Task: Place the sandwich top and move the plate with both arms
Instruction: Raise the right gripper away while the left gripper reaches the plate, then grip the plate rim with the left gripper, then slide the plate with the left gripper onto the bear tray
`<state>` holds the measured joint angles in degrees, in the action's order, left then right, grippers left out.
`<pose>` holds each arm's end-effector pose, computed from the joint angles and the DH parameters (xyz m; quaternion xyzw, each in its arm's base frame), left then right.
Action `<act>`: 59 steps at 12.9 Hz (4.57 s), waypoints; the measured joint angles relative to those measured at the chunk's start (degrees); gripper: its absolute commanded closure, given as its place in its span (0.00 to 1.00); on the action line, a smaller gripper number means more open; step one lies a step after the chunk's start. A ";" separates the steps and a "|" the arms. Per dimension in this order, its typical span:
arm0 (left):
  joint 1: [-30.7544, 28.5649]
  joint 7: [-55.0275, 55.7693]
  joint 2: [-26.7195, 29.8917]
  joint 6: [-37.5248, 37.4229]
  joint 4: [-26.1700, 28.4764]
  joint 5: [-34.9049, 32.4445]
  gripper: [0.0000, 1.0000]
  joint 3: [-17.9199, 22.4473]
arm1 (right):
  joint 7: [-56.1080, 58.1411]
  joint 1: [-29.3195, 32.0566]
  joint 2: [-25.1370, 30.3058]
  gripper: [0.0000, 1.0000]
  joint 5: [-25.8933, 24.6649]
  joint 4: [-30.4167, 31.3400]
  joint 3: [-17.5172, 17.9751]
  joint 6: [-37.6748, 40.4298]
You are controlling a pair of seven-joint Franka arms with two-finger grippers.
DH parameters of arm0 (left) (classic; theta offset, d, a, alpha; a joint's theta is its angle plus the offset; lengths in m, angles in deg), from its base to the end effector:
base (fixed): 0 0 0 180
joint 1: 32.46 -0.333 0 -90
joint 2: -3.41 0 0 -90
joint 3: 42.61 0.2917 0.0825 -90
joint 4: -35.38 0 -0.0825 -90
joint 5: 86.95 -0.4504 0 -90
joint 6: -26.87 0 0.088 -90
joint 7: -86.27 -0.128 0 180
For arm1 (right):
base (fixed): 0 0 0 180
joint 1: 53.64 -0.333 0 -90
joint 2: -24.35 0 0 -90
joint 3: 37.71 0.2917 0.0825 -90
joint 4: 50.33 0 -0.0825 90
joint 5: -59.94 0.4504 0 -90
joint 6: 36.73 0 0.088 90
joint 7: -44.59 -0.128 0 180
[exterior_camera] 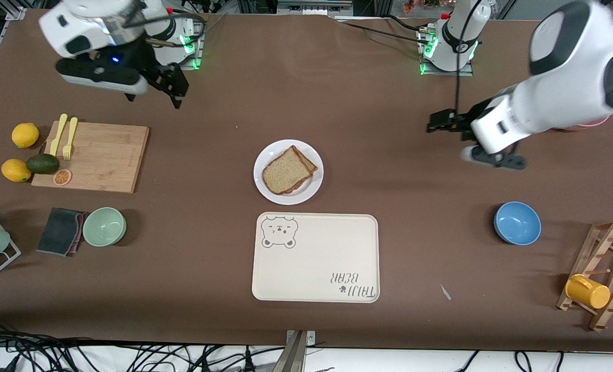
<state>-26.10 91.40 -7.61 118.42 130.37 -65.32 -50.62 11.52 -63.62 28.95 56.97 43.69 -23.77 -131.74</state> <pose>0.6173 -0.2018 0.4236 0.9711 -0.0503 -0.1547 0.1749 0.5574 0.2455 0.5974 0.9951 -0.0785 0.0587 0.0086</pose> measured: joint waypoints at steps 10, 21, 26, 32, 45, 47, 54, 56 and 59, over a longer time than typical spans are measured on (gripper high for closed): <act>7.63 -15.56 -19.72 26.00 -0.14 29.03 0.03 -0.90 | 16.37 10.67 -1.22 0.00 6.35 -1.53 -13.16 9.07; 10.36 -37.70 -30.12 35.01 -0.26 40.51 0.47 -0.87 | 22.01 10.57 -7.62 0.00 0.77 -6.03 -12.16 8.08; 11.11 -47.92 -33.86 35.06 -0.25 47.09 0.63 -0.90 | 24.28 10.48 -6.67 0.00 3.13 -6.42 -12.07 7.39; 13.44 -51.20 -35.59 37.73 -0.25 52.88 0.62 -0.93 | 24.40 10.46 -6.45 0.00 3.13 -6.42 -11.82 7.87; 14.91 -54.46 -37.29 39.18 -0.25 53.64 0.89 -0.91 | 24.40 10.19 -6.43 0.00 3.13 -6.42 -11.68 8.05; 15.22 -54.83 -37.31 39.28 -0.25 53.64 0.94 -0.90 | 24.42 10.18 -6.41 0.00 3.13 -6.42 -11.69 8.05; 15.44 -55.29 -37.28 38.90 -0.27 53.73 1.00 -0.92 | 24.46 10.15 -6.35 0.00 3.12 -6.42 -11.69 8.05; 15.36 -55.28 -36.95 38.27 -0.34 53.73 1.00 -0.92 | 24.46 10.14 -6.35 0.00 3.12 -6.42 -11.69 8.05; 15.15 -54.48 -35.60 36.74 -0.63 53.75 1.00 -0.91 | 24.47 10.13 -6.34 0.00 3.13 -6.42 -11.71 8.05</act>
<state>-10.95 36.92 -43.21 155.16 129.74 -11.57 -51.53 35.99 -53.49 22.61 60.09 37.27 -35.48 -123.68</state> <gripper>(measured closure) 0.952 0.000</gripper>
